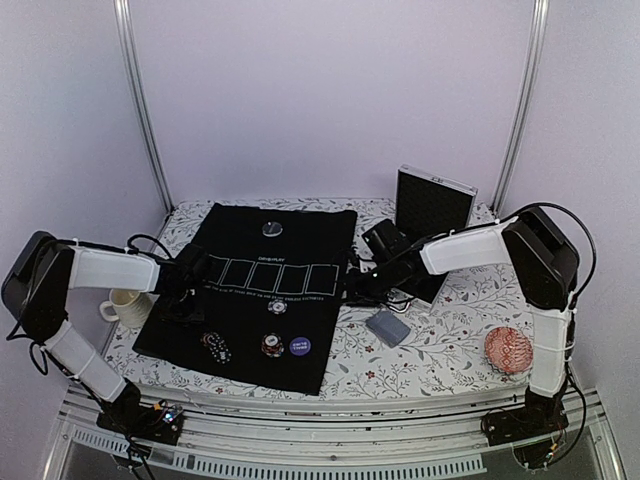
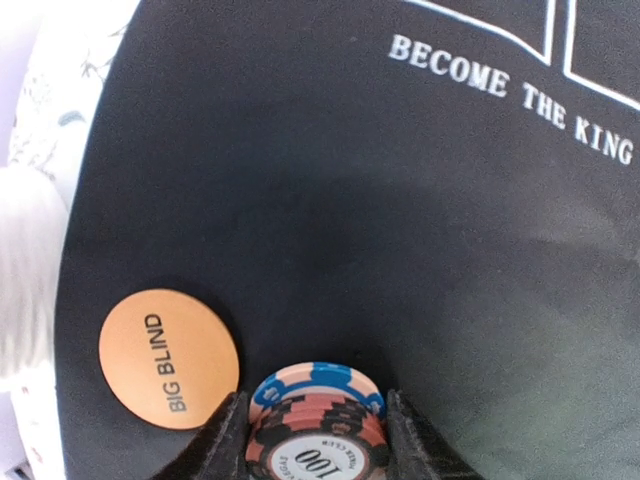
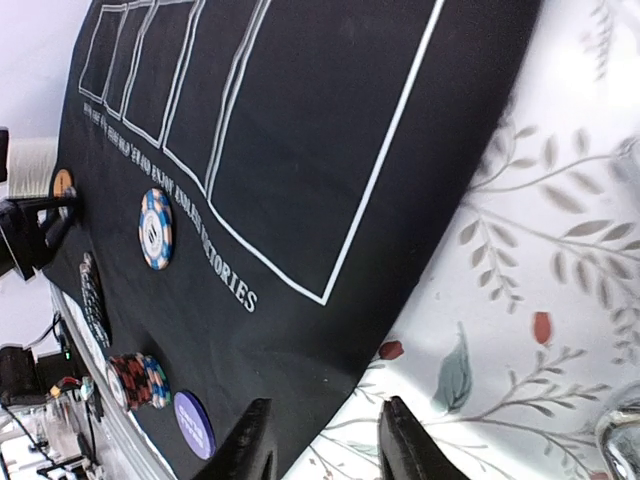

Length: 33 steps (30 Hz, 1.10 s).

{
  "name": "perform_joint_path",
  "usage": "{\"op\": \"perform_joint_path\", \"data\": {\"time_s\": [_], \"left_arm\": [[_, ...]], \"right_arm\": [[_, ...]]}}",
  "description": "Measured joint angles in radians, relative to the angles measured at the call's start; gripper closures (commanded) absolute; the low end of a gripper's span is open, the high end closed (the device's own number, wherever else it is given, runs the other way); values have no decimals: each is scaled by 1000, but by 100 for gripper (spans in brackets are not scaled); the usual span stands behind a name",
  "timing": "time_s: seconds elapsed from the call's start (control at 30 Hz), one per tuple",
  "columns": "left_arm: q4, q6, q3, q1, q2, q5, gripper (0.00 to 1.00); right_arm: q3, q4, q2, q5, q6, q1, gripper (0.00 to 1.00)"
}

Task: Distribute texas hold em gaming equipment
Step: Place the poker chips pile at the big blind area, then adjust the poker table mat at the center of the board.

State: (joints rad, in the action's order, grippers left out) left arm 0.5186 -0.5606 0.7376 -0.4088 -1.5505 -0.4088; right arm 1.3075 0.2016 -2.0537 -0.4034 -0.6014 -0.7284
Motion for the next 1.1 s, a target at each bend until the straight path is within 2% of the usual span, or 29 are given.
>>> {"op": "perform_joint_path", "data": {"time_s": [0.2,0.4,0.53,0.67,0.8,0.9,1.1], "left_arm": [[26,23,0,16,20,-2,16],[90,42,63,17,74,5,6],[83,90,154,40,93,39,6],[47,143,240,156,54,80,6],[-5,176,310,298,-63,117,7],[-31,191,351,364,-158,142,12],[-63,193,407,399,-287,187,23]], "right_arm": [[12,2,0,63,-1,-4,41],[92,-19,-73,84,-8,-8,38],[124,-29,-100,95,-7,-17,50],[132,-32,-112,105,-7,-20,67],[128,-32,-113,120,-11,-19,80],[126,-30,-113,132,-8,-20,94],[126,-28,-113,146,18,-24,97]]}}
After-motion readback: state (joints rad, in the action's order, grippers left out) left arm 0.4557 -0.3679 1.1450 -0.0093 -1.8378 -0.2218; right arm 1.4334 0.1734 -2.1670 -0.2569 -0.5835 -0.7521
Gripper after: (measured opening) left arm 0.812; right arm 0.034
